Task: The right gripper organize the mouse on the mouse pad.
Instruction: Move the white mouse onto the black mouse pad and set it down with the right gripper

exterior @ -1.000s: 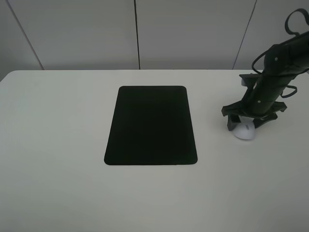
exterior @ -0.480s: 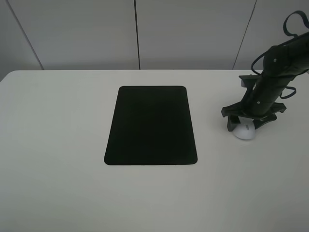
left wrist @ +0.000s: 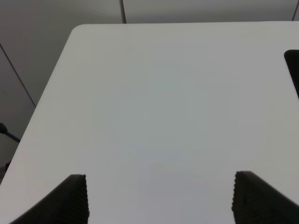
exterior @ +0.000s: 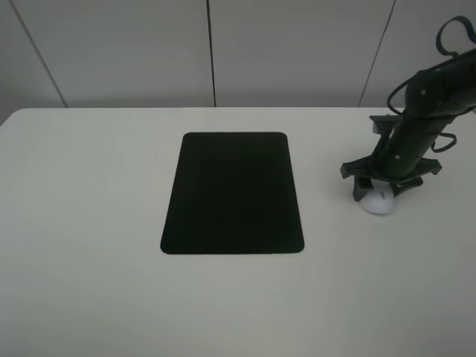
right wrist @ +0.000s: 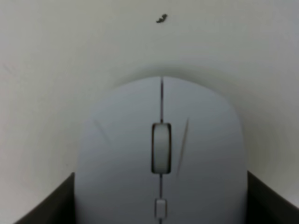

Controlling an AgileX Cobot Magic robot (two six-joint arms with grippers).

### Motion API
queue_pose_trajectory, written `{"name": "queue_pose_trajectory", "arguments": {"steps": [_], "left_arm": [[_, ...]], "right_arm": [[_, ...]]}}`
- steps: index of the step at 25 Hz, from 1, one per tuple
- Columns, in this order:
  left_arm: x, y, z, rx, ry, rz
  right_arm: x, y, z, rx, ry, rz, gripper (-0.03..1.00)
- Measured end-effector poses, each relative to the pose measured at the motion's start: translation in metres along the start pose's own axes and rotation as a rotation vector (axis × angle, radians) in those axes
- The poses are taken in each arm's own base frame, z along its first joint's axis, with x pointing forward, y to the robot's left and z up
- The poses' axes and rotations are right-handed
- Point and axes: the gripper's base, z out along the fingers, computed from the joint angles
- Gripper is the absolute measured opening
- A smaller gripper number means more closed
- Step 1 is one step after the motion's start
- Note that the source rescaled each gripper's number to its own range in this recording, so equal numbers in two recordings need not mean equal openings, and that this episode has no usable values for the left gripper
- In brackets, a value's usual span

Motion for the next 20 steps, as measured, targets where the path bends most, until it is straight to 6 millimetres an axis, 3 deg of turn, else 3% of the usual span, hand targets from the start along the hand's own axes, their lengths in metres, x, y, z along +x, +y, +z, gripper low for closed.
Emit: {"name": "queue_pose_trajectory", "arguments": {"steps": [20], "left_arm": [[0.0000, 0.0000, 0.0000, 0.000, 0.000, 0.000]], "right_arm": [[-0.0036, -0.0016, -0.0044, 0.020, 0.024, -0.015, 0.00]]}}
